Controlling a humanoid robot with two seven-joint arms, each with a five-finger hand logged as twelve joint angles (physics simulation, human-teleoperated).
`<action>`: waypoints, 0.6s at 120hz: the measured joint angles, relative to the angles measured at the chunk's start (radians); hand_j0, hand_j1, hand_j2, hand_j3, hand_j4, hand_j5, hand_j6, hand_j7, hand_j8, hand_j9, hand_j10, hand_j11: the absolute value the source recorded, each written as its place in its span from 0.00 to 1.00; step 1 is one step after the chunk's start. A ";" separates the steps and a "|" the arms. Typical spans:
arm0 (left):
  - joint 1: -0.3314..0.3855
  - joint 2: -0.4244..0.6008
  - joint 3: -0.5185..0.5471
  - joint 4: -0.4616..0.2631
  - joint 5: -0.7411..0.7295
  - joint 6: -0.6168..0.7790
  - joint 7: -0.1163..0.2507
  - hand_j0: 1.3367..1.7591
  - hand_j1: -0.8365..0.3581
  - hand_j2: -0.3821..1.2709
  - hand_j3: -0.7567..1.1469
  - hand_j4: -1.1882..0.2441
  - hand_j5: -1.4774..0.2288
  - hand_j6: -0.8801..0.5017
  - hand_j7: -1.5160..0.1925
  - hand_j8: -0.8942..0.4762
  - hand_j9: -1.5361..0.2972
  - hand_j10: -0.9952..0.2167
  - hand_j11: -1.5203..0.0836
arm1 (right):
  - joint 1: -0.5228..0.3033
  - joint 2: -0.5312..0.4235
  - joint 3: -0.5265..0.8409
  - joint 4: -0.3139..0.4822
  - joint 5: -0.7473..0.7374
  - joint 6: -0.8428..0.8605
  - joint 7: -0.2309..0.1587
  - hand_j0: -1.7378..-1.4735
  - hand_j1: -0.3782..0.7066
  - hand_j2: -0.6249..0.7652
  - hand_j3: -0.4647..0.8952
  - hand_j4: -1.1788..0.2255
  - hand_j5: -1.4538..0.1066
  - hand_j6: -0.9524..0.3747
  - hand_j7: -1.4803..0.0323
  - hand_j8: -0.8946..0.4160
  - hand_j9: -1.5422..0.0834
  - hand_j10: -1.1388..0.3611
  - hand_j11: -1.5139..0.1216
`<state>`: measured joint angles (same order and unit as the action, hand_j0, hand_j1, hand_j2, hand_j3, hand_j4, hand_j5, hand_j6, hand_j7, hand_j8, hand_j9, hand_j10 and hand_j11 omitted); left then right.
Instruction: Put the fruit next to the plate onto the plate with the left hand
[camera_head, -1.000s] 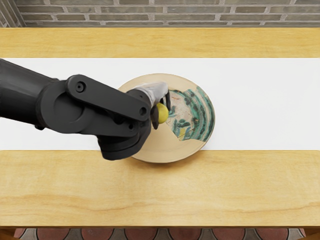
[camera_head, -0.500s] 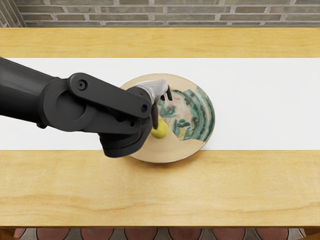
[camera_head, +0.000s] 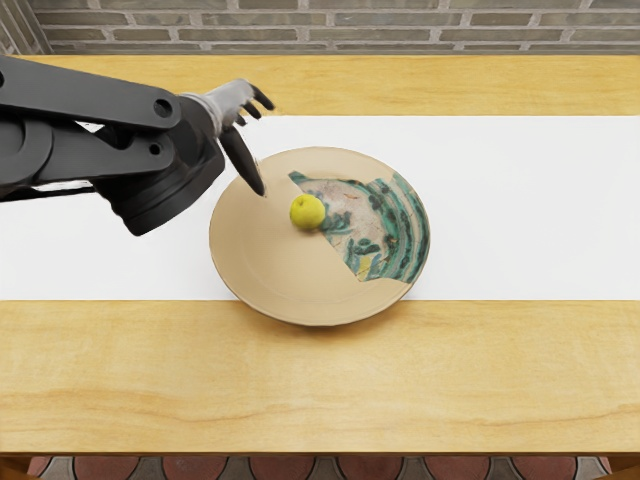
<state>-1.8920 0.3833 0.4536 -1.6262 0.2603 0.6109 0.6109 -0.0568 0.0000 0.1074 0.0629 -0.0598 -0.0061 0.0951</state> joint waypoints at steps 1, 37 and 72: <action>0.006 0.008 -0.007 0.000 0.000 0.000 0.000 0.76 0.73 0.27 0.40 0.65 0.66 0.45 0.69 0.47 0.65 0.60 0.73 | 0.000 0.000 0.000 0.000 0.000 0.000 0.000 0.30 0.07 0.44 0.34 0.81 0.90 0.69 0.95 0.65 0.92 0.73 0.90; 0.284 0.278 -0.321 0.002 0.003 -0.363 -0.103 0.76 0.74 0.26 0.40 0.65 0.67 0.45 0.69 0.47 0.66 0.61 0.74 | 0.000 0.000 0.000 0.000 0.000 0.000 0.000 0.30 0.07 0.44 0.34 0.81 0.90 0.69 0.95 0.65 0.92 0.73 0.90; 0.637 0.470 -0.652 0.010 0.004 -0.755 -0.208 0.76 0.74 0.26 0.40 0.65 0.67 0.45 0.69 0.47 0.66 0.61 0.74 | 0.000 0.000 0.000 0.000 0.000 0.000 0.000 0.30 0.07 0.44 0.34 0.81 0.90 0.69 0.95 0.65 0.92 0.73 0.90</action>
<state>-1.2545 0.8537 -0.1988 -1.6161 0.2640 -0.1437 0.4024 -0.0568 0.0000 0.1074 0.0629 -0.0598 -0.0061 0.0952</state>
